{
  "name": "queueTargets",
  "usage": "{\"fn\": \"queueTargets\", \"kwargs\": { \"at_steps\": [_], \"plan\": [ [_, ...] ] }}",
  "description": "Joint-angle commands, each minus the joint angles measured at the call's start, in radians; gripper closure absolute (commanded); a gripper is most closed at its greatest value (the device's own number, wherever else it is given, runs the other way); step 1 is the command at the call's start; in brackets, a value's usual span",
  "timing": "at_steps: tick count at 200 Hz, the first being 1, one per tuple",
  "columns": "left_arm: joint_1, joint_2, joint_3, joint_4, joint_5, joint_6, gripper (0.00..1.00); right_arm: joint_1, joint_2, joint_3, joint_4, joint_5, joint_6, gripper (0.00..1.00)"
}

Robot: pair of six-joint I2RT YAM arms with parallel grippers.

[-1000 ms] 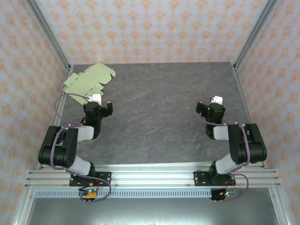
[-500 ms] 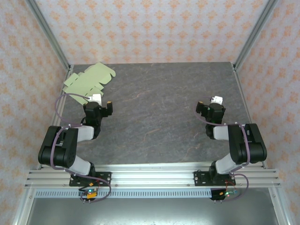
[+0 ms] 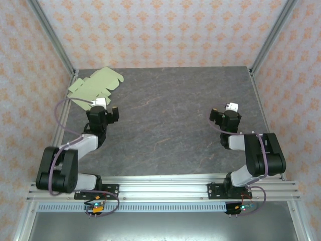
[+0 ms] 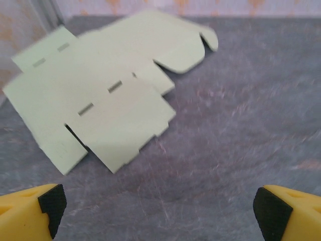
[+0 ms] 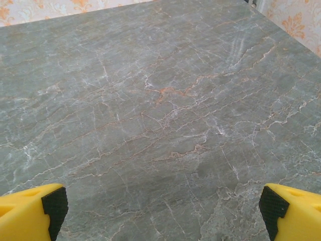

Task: Fold the paper box

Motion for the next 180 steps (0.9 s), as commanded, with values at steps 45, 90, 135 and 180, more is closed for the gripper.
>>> {"fn": "queueTargets", "kwargs": {
  "at_steps": [45,90,135,180],
  "plan": [
    [-0.018,-0.231,0.270,-0.553,-0.145,-0.340,0.00,-0.004,-0.559,-0.051,-0.286,-0.096,0.018,0.01],
    [-0.012,-0.085,0.586,-0.910,-0.123,-0.407,0.00,-0.005,-0.906,0.013,-0.678,0.023,0.246,0.01],
    [0.000,0.118,0.725,-0.919,-0.021,-0.318,0.00,-0.004,-0.895,0.067,-0.799,-0.103,0.243,0.01],
    [0.023,0.412,0.903,-0.915,-0.020,-0.310,0.00,-0.005,-0.830,0.112,-0.938,-0.104,0.244,0.01]
  ]
}}
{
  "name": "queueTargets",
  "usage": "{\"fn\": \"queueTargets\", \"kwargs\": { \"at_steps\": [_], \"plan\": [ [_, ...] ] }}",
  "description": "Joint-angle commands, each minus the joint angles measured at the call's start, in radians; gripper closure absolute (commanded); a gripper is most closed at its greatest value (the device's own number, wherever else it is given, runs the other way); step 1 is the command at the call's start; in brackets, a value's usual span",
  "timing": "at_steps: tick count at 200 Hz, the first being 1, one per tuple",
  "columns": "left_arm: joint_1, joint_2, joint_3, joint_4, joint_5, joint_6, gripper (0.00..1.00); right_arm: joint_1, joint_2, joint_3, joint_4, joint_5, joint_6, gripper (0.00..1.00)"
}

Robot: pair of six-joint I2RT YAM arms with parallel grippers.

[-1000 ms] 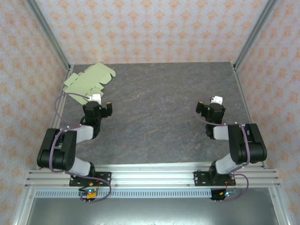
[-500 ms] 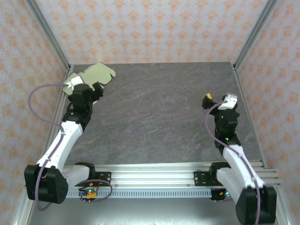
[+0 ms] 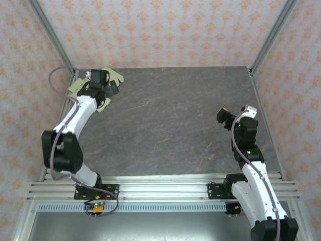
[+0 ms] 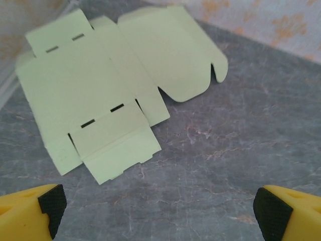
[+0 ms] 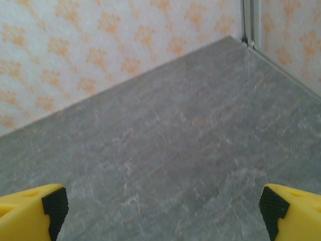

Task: Fold the paper box

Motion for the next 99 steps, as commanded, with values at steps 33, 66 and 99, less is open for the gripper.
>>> {"fn": "queueTargets", "kwargs": {
  "at_steps": [33,66,99],
  "plan": [
    [0.051,0.281,0.240,-0.037,0.002,0.021,0.00,-0.003,0.008,0.029,-0.137,-0.004,0.013,0.01],
    [0.102,0.478,0.420,-0.090,0.052,0.022,0.00,-0.003,0.009,0.035,-0.167,-0.017,0.014,0.01],
    [0.171,0.620,0.526,-0.126,0.217,-0.020,0.00,-0.003,0.017,0.012,-0.142,-0.037,0.029,0.01]
  ]
}}
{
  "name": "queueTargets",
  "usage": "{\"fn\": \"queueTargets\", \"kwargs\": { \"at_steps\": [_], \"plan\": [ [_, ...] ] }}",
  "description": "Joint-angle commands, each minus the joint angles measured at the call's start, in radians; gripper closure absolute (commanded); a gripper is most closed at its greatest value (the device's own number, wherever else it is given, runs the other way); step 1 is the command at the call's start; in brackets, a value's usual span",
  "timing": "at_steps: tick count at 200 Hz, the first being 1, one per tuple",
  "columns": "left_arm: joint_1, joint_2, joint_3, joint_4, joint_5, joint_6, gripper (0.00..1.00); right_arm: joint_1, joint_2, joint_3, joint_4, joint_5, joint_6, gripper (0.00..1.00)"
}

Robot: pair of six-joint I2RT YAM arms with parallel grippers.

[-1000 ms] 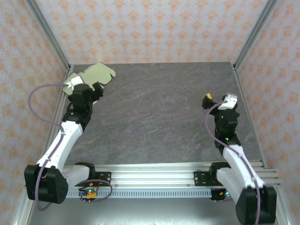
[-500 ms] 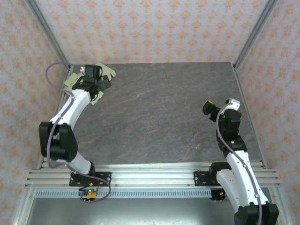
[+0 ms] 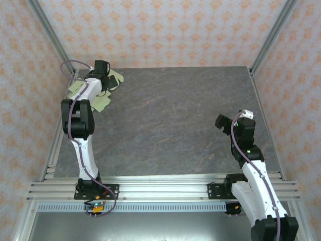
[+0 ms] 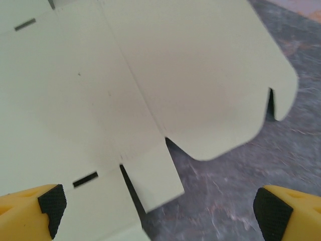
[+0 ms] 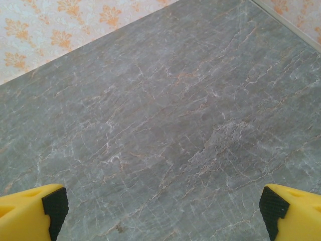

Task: Fold the paper box

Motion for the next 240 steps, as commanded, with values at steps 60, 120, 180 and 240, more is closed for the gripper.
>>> {"fn": "queueTargets", "kwargs": {
  "at_steps": [60,120,180,240],
  "plan": [
    [0.082,-0.004,-0.277,0.177,0.420,-0.226,0.00,-0.003,0.015,0.018,-0.037,0.053,0.028,0.01],
    [-0.048,-0.189,-0.638,0.395,0.571,-0.336,0.00,-0.002,0.016,0.015,-0.058,0.088,0.060,0.01],
    [-0.514,-0.398,-0.824,0.533,0.515,-0.475,0.00,-0.002,0.041,0.005,-0.019,-0.013,0.060,0.01],
    [-0.720,-0.525,-0.732,0.443,0.530,-0.447,0.00,-0.002,0.222,0.113,-0.015,-0.191,0.217,0.01]
  ]
}}
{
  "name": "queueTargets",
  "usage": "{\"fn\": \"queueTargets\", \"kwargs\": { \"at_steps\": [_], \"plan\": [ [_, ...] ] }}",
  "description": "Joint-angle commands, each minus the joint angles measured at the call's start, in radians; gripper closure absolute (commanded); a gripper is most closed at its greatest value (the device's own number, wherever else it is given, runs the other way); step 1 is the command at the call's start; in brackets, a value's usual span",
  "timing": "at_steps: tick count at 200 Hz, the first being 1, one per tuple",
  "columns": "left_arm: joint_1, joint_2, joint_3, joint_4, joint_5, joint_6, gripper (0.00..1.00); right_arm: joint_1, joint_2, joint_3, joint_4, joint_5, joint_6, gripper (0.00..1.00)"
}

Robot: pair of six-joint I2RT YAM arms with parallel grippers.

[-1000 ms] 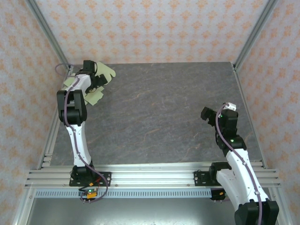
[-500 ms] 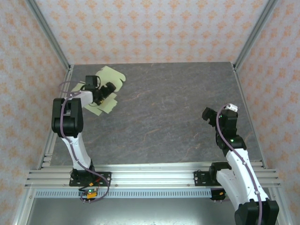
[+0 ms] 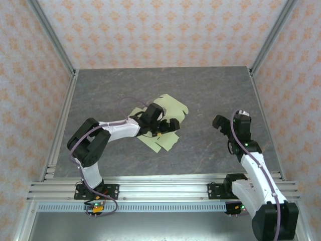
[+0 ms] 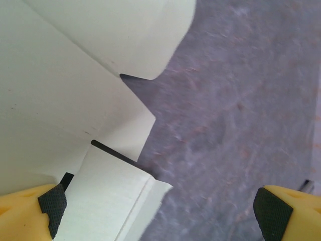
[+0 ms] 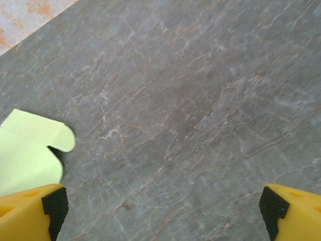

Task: Fold the paper box

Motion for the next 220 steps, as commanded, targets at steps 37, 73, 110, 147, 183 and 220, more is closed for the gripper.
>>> {"fn": "queueTargets", "kwargs": {
  "at_steps": [37,73,110,147,183,220],
  "plan": [
    [0.055,-0.313,0.094,-0.339,-0.115,0.201,0.00,0.007,0.350,0.253,0.030,-0.357,0.011,0.04],
    [0.112,-0.407,0.001,-0.411,-0.239,0.257,0.00,0.066,0.684,0.467,-0.017,-0.432,-0.022,0.21],
    [0.154,-0.291,-0.068,-0.334,-0.229,0.241,0.00,0.128,0.870,0.618,-0.074,-0.417,-0.064,0.25],
    [0.155,-0.156,-0.068,-0.363,-0.294,0.247,0.00,0.129,1.067,0.862,-0.237,-0.402,-0.185,0.25],
    [0.152,-0.163,-0.103,-0.431,-0.445,0.303,0.00,0.129,1.222,1.000,-0.278,-0.514,-0.223,0.24],
    [0.154,-0.117,-0.099,-0.454,-0.500,0.338,0.00,0.136,1.321,1.078,-0.310,-0.614,-0.246,0.27]
  ]
}}
